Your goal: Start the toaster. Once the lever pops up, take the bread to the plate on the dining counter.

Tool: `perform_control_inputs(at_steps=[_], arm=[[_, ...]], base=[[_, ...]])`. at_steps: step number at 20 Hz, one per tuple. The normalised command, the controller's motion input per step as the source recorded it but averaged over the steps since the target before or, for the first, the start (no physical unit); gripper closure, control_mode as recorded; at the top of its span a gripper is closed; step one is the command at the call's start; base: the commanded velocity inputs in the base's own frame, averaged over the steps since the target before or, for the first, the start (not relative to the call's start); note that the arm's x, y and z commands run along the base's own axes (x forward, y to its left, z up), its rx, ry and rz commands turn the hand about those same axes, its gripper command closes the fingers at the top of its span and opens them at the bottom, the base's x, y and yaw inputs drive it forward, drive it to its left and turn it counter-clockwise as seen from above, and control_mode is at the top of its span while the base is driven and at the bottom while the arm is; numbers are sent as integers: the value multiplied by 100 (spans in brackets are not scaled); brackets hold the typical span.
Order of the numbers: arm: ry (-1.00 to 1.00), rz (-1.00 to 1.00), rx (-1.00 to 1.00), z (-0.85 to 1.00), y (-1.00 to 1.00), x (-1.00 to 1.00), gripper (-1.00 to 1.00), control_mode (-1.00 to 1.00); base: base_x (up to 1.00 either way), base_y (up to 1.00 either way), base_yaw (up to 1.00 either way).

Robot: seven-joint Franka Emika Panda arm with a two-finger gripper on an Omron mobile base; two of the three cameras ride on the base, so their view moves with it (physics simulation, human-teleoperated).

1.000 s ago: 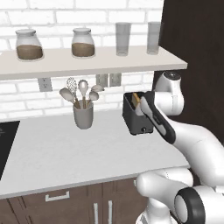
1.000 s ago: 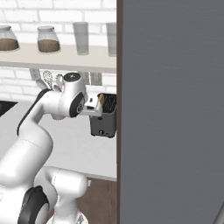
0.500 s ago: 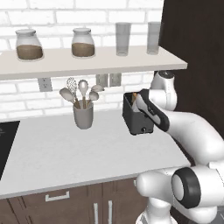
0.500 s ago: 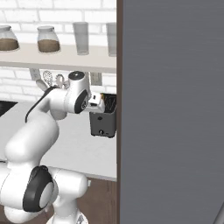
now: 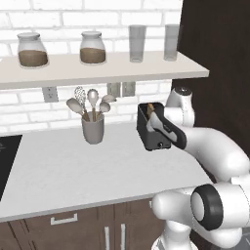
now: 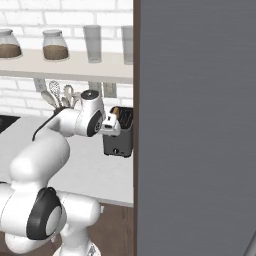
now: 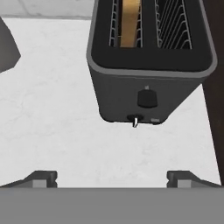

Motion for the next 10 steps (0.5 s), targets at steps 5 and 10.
perform_control_inputs(at_steps=[5,10], arm=[[-1,0,0,-10,0,20,-100,-100],[-1,-1,0,-1,0,31,-100,-100]], base=[[0,0,0],[0,0,0]])
